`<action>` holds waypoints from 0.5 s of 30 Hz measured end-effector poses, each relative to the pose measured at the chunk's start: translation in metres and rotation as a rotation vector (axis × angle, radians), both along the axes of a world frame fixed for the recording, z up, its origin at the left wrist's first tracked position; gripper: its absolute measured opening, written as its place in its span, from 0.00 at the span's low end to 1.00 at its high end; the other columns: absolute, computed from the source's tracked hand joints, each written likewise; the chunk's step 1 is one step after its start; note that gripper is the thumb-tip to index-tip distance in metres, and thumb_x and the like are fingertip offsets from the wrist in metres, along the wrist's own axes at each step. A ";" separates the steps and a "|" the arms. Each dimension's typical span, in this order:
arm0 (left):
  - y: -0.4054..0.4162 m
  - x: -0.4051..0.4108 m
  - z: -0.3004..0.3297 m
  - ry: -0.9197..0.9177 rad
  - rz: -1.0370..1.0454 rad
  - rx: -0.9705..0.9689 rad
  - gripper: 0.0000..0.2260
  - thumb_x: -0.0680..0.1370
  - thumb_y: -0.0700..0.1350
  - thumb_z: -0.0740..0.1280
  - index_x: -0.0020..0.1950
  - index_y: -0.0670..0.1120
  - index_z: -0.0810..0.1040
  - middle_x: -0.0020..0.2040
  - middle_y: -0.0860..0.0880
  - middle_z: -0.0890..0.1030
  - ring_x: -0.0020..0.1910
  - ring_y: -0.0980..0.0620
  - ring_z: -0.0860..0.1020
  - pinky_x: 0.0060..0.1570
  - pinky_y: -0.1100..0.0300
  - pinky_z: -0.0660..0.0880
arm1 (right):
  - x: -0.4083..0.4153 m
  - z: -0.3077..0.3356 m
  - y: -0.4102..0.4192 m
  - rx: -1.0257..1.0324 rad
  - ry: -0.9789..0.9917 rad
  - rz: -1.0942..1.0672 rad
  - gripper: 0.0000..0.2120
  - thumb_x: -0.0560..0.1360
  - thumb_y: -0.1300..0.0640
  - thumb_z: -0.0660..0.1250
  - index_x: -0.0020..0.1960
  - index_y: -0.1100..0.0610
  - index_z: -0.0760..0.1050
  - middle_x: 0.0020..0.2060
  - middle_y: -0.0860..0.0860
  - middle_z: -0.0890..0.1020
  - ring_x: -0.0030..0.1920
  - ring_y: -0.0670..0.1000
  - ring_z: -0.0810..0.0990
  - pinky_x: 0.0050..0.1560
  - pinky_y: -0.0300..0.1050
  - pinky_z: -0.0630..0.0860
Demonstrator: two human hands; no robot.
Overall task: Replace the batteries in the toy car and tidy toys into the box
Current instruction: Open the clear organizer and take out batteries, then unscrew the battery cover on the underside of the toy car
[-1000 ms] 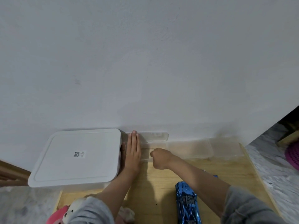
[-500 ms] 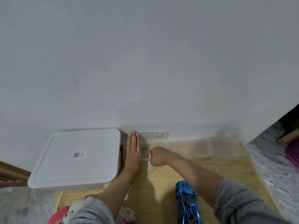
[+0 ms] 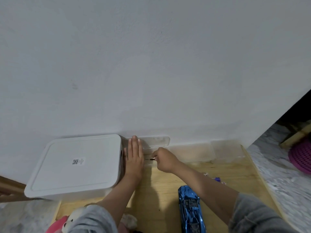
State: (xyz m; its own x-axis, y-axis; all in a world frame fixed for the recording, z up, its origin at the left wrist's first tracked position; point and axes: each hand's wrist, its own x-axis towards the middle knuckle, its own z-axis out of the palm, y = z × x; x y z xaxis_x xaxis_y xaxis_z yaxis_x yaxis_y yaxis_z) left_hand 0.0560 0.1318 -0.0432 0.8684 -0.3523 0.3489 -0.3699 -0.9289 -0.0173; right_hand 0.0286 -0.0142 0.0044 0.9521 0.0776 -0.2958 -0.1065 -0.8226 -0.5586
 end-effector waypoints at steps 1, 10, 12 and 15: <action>0.000 -0.002 0.003 0.019 -0.002 -0.012 0.28 0.70 0.33 0.54 0.71 0.35 0.60 0.72 0.36 0.66 0.71 0.36 0.65 0.69 0.42 0.59 | -0.004 0.004 -0.001 0.014 -0.030 -0.016 0.13 0.76 0.67 0.61 0.57 0.63 0.79 0.53 0.57 0.78 0.51 0.56 0.79 0.52 0.50 0.78; 0.003 -0.023 0.023 0.201 0.001 0.140 0.39 0.61 0.33 0.54 0.73 0.35 0.52 0.74 0.34 0.59 0.75 0.40 0.36 0.65 0.41 0.56 | -0.062 0.013 -0.023 0.224 -0.131 -0.302 0.12 0.78 0.64 0.58 0.54 0.59 0.79 0.52 0.54 0.75 0.47 0.49 0.74 0.46 0.38 0.71; 0.004 -0.030 0.027 0.232 -0.028 0.200 0.38 0.65 0.34 0.51 0.74 0.37 0.42 0.75 0.33 0.48 0.72 0.41 0.28 0.68 0.42 0.47 | -0.075 0.012 -0.027 0.305 -0.120 -0.409 0.11 0.78 0.65 0.58 0.53 0.58 0.79 0.52 0.54 0.79 0.49 0.49 0.76 0.47 0.38 0.72; 0.001 -0.044 0.031 0.348 -0.064 0.274 0.40 0.73 0.35 0.57 0.71 0.37 0.27 0.71 0.36 0.28 0.70 0.38 0.26 0.68 0.44 0.35 | -0.091 0.011 -0.035 0.422 -0.074 -0.537 0.11 0.78 0.65 0.58 0.51 0.55 0.78 0.50 0.53 0.80 0.47 0.48 0.77 0.41 0.36 0.73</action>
State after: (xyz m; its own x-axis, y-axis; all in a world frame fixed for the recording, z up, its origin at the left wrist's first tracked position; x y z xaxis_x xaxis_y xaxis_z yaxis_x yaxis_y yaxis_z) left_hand 0.0115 0.1330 -0.0122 0.8912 -0.4475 -0.0741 -0.4535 -0.8826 -0.1238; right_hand -0.0623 -0.0497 0.0154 0.9074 -0.3163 -0.2768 -0.3880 -0.3772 -0.8409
